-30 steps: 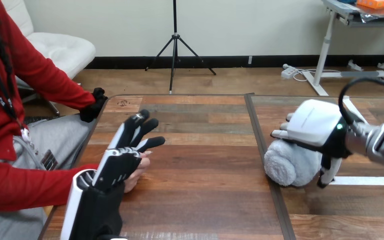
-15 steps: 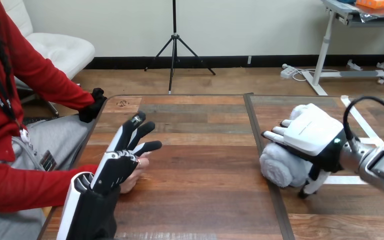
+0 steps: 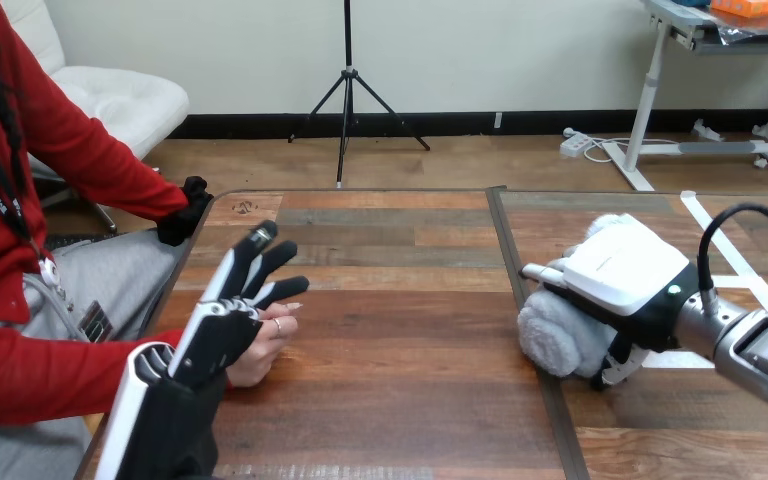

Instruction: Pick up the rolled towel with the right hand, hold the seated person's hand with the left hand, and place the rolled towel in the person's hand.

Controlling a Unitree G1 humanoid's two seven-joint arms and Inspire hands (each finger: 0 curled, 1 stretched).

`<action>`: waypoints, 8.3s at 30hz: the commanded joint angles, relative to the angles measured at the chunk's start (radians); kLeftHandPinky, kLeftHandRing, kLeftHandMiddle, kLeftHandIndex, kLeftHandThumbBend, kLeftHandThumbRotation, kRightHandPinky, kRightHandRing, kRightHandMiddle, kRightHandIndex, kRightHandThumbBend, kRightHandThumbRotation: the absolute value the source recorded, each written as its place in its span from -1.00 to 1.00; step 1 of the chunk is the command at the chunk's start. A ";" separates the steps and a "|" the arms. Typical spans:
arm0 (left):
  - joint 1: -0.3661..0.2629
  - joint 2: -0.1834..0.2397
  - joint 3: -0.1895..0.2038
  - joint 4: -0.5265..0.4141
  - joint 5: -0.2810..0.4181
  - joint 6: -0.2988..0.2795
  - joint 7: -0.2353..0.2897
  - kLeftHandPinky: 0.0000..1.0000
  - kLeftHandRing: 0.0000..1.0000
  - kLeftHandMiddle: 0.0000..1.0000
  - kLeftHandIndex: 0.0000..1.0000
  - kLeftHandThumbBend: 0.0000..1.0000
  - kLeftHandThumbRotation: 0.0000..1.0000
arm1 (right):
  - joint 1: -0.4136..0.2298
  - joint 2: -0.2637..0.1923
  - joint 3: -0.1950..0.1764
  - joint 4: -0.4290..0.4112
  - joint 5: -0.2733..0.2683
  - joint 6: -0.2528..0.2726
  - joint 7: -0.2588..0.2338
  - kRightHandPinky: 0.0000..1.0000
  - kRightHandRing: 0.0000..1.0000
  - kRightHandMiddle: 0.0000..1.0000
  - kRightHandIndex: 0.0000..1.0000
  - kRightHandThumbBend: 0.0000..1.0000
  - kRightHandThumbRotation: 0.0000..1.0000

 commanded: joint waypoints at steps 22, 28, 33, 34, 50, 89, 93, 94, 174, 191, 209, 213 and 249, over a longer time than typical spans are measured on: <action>0.011 0.069 -0.078 -0.078 -0.041 -0.002 0.041 0.74 0.89 0.95 0.92 1.00 0.28 | 0.098 0.100 -0.043 -0.010 0.083 -0.059 -0.072 -0.66 -0.57 -0.46 -0.35 0.22 -1.00; 0.016 0.071 -0.085 -0.092 -0.049 0.011 0.043 0.73 0.88 0.94 0.91 1.00 0.24 | 0.116 0.118 -0.084 -0.011 0.136 -0.081 -0.036 -0.74 -0.67 -0.59 -0.56 0.15 -1.00; 0.017 0.068 -0.074 -0.086 -0.031 -0.002 0.049 0.72 0.86 0.94 0.91 1.00 0.28 | 0.129 0.127 -0.115 -0.017 0.174 -0.116 -0.022 -0.81 -0.76 -0.68 -0.69 0.02 -1.00; 0.015 0.069 -0.070 -0.082 -0.024 -0.006 0.049 0.72 0.86 0.94 0.91 1.00 0.28 | 0.135 0.131 -0.130 -0.018 0.194 -0.125 -0.009 -0.82 -0.77 -0.69 -0.71 0.01 -1.00; -0.017 0.070 -0.074 -0.031 0.003 -0.052 0.072 0.71 0.85 0.94 0.92 1.00 0.36 | 0.194 0.168 -0.357 -0.043 0.488 -0.322 0.243 -0.90 -0.84 -0.75 -0.80 -0.02 -1.00; -0.027 0.086 -0.091 -0.046 0.048 0.067 0.085 0.62 0.78 0.87 0.87 1.00 0.33 | 0.197 0.244 -0.672 -0.188 0.818 -0.579 0.372 -0.94 -0.87 -0.81 -0.86 -0.04 -1.00; -0.036 0.087 -0.079 -0.046 0.068 0.082 0.085 0.65 0.81 0.89 0.87 1.00 0.30 | 0.191 0.251 -0.687 -0.212 0.824 -0.570 0.384 -0.94 -0.88 -0.82 -0.86 -0.02 -1.00; -0.036 0.083 -0.066 -0.046 0.087 0.083 0.091 0.65 0.81 0.89 0.87 1.00 0.31 | 0.189 0.253 -0.691 -0.217 0.828 -0.570 0.392 -0.94 -0.88 -0.82 -0.86 -0.01 -1.00; 0.038 0.314 0.371 -0.357 0.954 0.528 0.632 1.00 1.00 1.00 1.00 1.00 0.15 | 0.176 0.283 -0.798 -0.284 0.908 -0.497 0.587 -0.97 -0.90 -0.84 -0.87 0.03 -1.00; 0.015 0.428 0.356 -0.287 0.990 0.579 0.661 0.90 0.92 0.97 0.98 1.00 -0.01 | 0.161 0.289 -0.839 -0.270 0.969 -0.502 0.603 -0.98 -0.91 -0.84 -0.88 -0.03 -1.00; -0.023 0.514 0.311 -0.208 1.032 0.597 0.704 0.90 0.85 0.84 0.88 1.00 -0.11 | 0.159 0.289 -0.881 -0.274 1.035 -0.492 0.686 -0.97 -0.90 -0.83 -0.87 -0.03 -1.00; -0.036 0.531 0.294 -0.179 1.041 0.598 0.718 0.89 0.83 0.81 0.87 1.00 -0.13 | 0.163 0.293 -0.887 -0.279 1.034 -0.494 0.690 -0.97 -0.90 -0.83 -0.86 -0.02 -1.00; -0.095 0.597 0.178 -0.120 1.143 0.686 0.844 0.65 0.59 0.61 0.71 1.00 -0.30 | 0.183 0.297 -0.889 -0.307 1.000 -0.524 0.655 -0.97 -0.90 -0.82 -0.85 0.00 -1.00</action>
